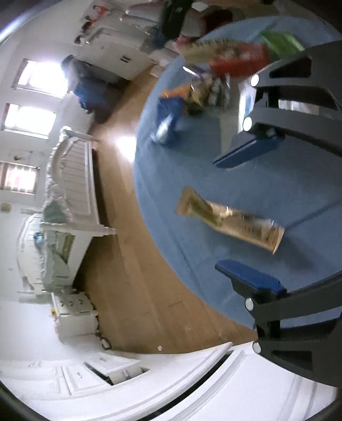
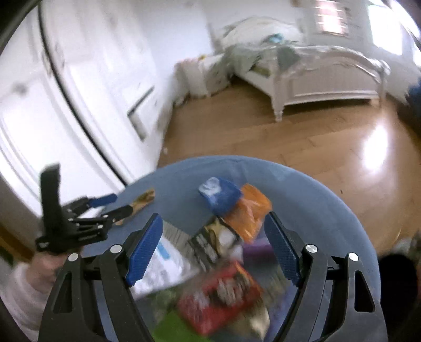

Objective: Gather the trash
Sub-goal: 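Grasp the gold snack bar with the left tool while the right tool grasps the blue packet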

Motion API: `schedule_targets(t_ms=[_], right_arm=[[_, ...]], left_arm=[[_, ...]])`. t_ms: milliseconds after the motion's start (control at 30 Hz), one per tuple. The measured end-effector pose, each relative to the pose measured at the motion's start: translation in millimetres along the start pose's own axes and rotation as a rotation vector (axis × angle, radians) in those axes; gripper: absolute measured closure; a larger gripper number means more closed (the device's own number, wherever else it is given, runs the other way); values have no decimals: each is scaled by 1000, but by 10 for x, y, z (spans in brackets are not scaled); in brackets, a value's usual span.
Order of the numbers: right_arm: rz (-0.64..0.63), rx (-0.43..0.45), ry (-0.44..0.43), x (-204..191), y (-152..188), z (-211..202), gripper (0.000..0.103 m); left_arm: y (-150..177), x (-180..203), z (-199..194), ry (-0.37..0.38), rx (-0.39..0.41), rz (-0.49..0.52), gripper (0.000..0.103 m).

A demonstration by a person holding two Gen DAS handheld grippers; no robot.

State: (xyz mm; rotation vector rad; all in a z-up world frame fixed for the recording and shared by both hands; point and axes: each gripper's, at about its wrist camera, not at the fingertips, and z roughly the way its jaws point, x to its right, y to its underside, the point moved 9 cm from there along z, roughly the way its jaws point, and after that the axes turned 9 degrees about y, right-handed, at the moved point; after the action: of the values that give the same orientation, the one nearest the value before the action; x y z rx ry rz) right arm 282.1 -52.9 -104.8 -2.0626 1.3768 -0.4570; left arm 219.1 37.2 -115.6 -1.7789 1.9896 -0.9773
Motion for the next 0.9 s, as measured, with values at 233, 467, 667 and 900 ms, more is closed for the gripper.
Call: schedule_targets(t_ms=[233,467,667,900], right_arm=[[-313,-151,134,-368,-223,964,24],[-293,-282,82,-377,-27,1209,59],[-97,-114,-94,-325,-38,478,61],[181,222,-125,382,59,-896,61]], left_arm=[[4,-137,156,50,-46,24,60],[102,-117,165,115,-80,-6,95],[10,86,-108,183,-6,-11,99],[-315,985,-612,322,95,70,99]])
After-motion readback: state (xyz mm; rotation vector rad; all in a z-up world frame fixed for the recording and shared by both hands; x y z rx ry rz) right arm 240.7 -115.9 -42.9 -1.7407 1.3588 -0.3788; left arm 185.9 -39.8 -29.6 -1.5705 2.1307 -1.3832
